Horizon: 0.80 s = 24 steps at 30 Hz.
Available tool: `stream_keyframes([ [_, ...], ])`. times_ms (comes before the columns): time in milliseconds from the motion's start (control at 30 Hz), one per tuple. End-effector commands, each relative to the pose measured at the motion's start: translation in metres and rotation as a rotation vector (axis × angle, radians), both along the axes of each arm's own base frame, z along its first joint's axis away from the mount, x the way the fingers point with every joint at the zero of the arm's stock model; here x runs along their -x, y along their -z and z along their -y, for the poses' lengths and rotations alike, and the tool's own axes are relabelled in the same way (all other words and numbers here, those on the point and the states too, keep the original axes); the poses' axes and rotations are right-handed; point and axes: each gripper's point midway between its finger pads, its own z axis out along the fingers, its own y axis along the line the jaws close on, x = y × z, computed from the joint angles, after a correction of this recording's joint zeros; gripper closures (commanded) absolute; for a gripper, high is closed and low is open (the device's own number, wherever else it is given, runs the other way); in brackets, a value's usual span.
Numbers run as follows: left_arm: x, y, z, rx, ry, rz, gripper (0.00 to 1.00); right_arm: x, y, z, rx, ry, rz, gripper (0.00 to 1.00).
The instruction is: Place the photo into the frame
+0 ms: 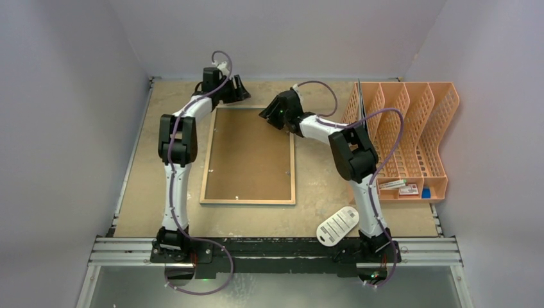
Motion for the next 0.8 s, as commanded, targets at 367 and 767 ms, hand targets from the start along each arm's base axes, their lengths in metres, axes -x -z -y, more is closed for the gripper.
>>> stream_keyframes([
  [367, -0.013, -0.006, 0.043, 0.073, 0.181, 0.112, 0.60, -0.047, 0.016, -0.001, -0.032, 0.153, 0.059, 0.56],
  [767, 0.014, 0.015, 0.057, 0.131, 0.273, 0.009, 0.68, -0.056, 0.037, -0.004, 0.002, 0.144, 0.061, 0.61],
])
